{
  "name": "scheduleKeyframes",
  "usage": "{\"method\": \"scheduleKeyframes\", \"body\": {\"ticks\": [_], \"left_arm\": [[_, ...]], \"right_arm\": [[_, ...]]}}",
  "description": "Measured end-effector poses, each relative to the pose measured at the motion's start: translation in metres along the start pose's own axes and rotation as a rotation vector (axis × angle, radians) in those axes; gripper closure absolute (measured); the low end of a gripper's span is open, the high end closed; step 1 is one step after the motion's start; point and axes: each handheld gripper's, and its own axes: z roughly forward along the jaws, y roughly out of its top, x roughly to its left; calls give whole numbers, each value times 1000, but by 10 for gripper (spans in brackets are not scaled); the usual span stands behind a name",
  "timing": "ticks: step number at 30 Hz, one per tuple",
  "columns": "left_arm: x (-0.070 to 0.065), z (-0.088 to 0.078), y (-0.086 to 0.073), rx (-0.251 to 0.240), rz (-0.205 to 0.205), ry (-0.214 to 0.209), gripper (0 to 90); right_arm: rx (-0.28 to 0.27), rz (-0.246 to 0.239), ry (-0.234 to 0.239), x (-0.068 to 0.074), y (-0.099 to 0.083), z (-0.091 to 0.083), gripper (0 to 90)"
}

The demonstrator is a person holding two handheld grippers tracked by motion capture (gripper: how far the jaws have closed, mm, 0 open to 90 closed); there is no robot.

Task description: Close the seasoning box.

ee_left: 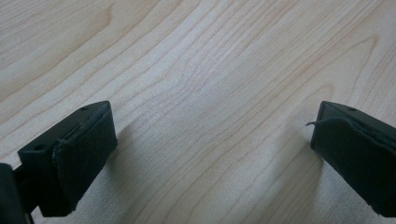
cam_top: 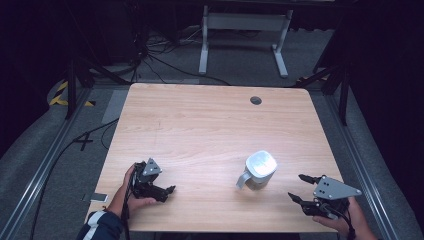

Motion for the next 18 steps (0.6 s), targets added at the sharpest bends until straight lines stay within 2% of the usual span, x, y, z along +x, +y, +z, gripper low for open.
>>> {"method": "scheduleKeyframes", "body": {"ticks": [3,6,10,12,18], "left_arm": [[0,0,0,0,-1,0,5],[0,0,0,1,-1,0,5],[0,0,0,0,-2,-1,5],[0,0,0,0,-2,-1,5],[0,0,0,0,-2,0,5]], "right_arm": [[10,17,-5,-8,-14,3,322],[38,68,-14,-18,-33,8,313],[84,126,-16,-29,-55,14,315],[129,136,-37,-34,-67,17,316],[128,215,-47,-43,-84,17,295]]}}
